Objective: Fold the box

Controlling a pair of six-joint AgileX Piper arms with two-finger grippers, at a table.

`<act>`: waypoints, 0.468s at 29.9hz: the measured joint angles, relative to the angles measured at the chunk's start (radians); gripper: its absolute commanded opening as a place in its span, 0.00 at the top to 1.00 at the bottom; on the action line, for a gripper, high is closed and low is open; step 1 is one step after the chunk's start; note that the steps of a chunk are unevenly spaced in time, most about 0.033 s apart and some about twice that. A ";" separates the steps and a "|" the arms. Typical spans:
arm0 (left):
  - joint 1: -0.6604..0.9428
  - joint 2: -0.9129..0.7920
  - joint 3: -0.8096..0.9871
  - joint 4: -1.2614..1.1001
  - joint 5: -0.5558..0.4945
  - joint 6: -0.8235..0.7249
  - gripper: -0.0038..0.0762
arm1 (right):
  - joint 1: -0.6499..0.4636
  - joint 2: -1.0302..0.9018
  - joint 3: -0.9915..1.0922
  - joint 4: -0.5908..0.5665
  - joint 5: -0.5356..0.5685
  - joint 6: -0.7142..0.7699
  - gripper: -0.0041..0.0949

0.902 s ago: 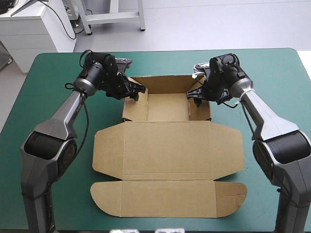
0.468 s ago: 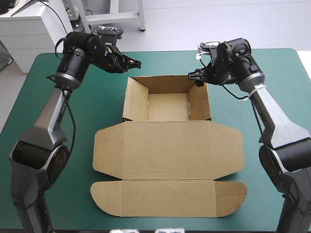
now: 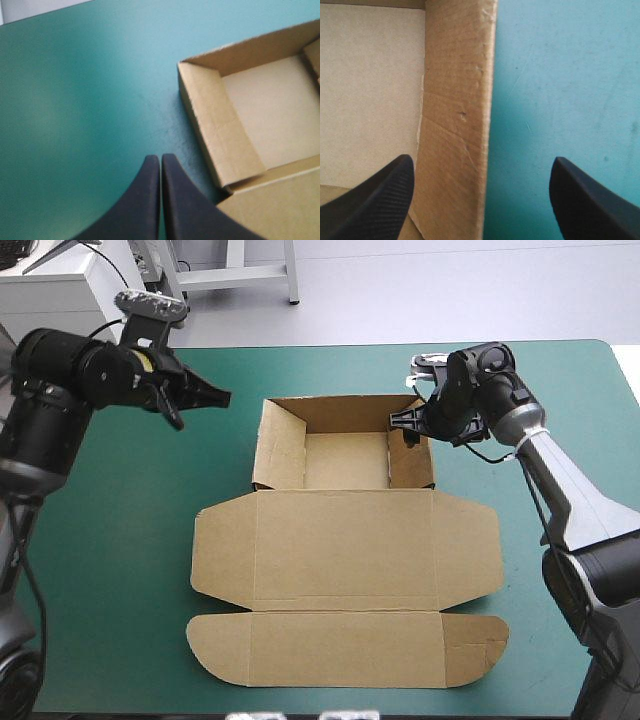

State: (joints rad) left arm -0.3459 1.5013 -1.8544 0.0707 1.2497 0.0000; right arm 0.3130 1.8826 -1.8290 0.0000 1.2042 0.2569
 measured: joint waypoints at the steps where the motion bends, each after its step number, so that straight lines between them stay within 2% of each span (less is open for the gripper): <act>1: 0.000 -0.037 0.054 0.018 0.000 0.000 0.96 | 0.000 0.010 0.003 0.008 -0.006 0.000 0.25; 6: 0.000 -0.206 0.317 0.044 -0.008 0.000 0.96 | 0.000 0.068 0.008 0.019 -0.024 0.000 0.26; 14: 0.000 -0.509 0.759 0.052 -0.204 0.000 0.96 | 0.000 0.121 0.010 0.050 -0.028 -0.011 0.27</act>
State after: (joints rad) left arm -0.3459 0.9925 -1.0950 0.1228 1.0458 0.0000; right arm 0.3130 2.0033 -1.8190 0.0500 1.1765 0.2462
